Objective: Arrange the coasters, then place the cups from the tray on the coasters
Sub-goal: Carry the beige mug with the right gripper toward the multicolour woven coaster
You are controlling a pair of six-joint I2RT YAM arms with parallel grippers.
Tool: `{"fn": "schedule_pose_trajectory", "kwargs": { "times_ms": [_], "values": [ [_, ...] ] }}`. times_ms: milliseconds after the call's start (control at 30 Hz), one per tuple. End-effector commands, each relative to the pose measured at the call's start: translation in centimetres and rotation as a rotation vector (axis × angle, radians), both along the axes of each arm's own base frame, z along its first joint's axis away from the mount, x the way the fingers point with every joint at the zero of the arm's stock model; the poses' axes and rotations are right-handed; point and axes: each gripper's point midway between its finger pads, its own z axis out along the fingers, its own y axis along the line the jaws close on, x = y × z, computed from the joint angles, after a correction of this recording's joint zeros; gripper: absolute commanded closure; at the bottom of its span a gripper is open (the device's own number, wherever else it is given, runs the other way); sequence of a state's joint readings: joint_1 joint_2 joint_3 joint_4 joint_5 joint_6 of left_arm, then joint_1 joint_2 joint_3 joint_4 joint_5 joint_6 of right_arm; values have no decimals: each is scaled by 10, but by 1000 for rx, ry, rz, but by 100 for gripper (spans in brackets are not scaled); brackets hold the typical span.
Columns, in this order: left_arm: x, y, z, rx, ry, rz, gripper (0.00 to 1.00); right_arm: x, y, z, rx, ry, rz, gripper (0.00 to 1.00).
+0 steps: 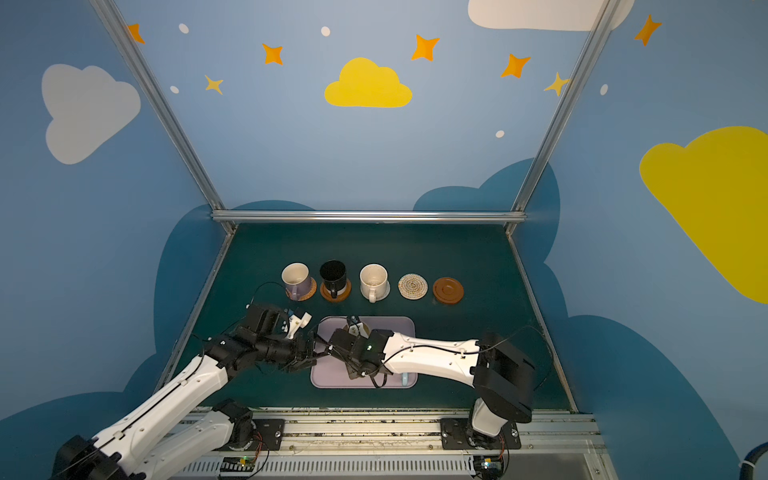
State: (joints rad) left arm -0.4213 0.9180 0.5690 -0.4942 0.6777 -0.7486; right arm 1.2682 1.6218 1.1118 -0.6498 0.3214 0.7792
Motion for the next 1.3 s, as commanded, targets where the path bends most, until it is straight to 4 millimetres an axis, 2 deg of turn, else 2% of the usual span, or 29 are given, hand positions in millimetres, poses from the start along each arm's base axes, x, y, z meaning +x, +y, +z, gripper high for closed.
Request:
{"fn": "schedule_pose_trajectory", "kwargs": {
  "times_ms": [0,133,300,633,1000,1267],
  "values": [
    [3,-2,3,-8,-10,0,0,11,8,22,61,-66,-15,100],
    [4,-2,6,-12,-22,5,0,12,7,28,70,-79,-17,100],
    [10,-7,21,-64,-69,13,0,19,3,51,103,-132,-26,100],
    [38,-18,51,-165,-164,97,0,36,-19,85,106,-212,-69,100],
    [71,-30,80,-117,-313,182,0,62,-61,119,131,-271,-138,100],
    [89,-60,89,-65,-347,130,0,87,-97,132,123,-295,-205,100]
  ]
}}
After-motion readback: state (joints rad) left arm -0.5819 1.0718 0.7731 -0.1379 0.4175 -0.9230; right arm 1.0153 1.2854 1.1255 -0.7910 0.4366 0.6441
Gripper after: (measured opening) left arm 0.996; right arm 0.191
